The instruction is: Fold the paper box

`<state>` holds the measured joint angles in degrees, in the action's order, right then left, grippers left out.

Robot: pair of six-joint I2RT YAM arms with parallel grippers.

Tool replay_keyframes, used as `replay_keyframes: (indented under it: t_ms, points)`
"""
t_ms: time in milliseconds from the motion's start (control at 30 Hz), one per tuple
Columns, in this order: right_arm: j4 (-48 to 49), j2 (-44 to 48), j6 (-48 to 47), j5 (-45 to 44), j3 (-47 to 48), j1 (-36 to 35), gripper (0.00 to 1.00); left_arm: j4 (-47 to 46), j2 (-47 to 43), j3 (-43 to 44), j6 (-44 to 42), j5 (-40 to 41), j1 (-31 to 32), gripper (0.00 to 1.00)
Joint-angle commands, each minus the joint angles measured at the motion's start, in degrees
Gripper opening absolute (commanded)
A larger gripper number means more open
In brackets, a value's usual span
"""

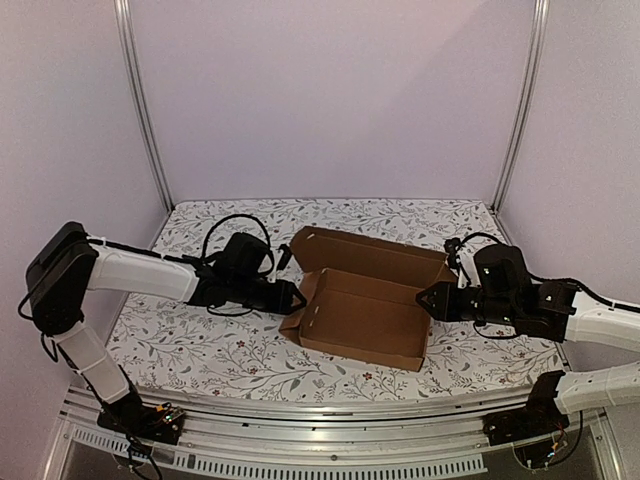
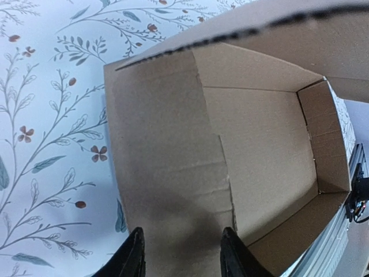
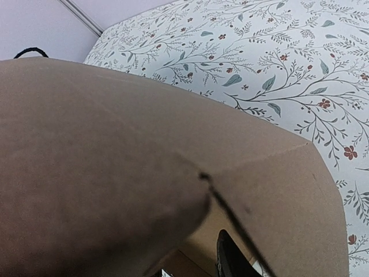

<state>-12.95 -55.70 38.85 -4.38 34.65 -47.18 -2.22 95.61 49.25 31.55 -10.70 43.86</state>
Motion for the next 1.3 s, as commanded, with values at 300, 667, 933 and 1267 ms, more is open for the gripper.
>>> replay_keyframes:
  t_ms: [300,667,933,1267]
  points:
    - [-0.37,0.67,-1.74,0.78,0.42,0.32,0.32,6.92,-12.07,-2.91,-1.98,5.41,-0.46,0.48]
    - [-0.77,4.70,-0.99,0.89,-1.46,0.25,0.33,-8.89,-4.83,-8.89,4.62,-4.52,-6.25,0.54]
    - [-1.20,6.04,-0.74,1.00,-1.69,0.30,0.33,-17.12,3.03,-9.37,7.43,-9.19,-8.39,0.63]
    - [-1.01,5.62,-0.11,0.95,-2.54,0.30,0.33,-25.29,4.95,-9.34,11.02,-15.93,-8.96,0.67]
